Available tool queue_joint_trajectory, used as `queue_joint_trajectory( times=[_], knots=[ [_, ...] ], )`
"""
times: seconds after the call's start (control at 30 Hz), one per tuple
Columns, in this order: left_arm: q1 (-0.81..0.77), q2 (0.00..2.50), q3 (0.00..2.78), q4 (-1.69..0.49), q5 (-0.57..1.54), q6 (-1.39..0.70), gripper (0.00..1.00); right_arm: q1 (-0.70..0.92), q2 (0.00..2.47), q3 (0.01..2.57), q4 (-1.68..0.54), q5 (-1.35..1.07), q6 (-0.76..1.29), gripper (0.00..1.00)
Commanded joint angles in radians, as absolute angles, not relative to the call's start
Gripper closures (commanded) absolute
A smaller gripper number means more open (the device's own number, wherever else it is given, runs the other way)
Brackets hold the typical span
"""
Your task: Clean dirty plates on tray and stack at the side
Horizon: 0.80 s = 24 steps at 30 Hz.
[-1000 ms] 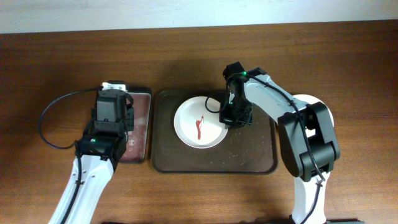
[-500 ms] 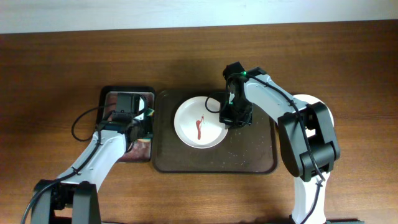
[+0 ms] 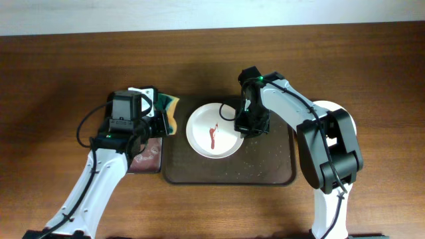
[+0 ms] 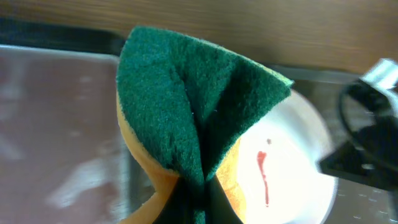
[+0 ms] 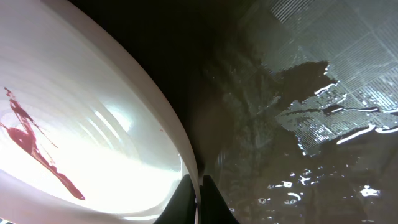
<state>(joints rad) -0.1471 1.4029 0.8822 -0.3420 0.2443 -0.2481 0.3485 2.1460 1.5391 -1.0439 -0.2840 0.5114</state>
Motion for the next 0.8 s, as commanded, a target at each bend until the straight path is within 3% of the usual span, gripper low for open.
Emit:
queue_joint_trajectory(
  times=[0.0,0.27,0.47,0.53,0.67,0.77],
  knots=[
    [-0.213,1.464,0.900,-0.281,0.377,-0.303,1.00,0.347,2.150,1.534,-1.053,-0.224,0.505,0.96],
    [-0.431,1.718,0.900,-0.029,0.377,-0.570,1.00,0.348,2.150,1.534,-1.052,-0.224,0.506,0.96],
    [-0.501,1.834,0.900,0.024,0.342,-0.613,1.00,0.347,2.150,1.534,-1.052,-0.224,0.506,0.96],
    [-0.510,1.853,0.900,0.006,0.284,-0.613,1.00,0.347,2.150,1.534,-1.055,-0.224,0.506,0.96],
    [-0.500,1.864,0.900,-0.167,-0.098,-0.612,1.00,0.347,2.150,1.534,-1.060,-0.224,0.506,0.96],
    [-0.467,1.864,0.904,-0.252,-0.137,-0.562,1.00,0.347,2.150,1.534,-1.060,-0.224,0.506,0.96]
  ],
)
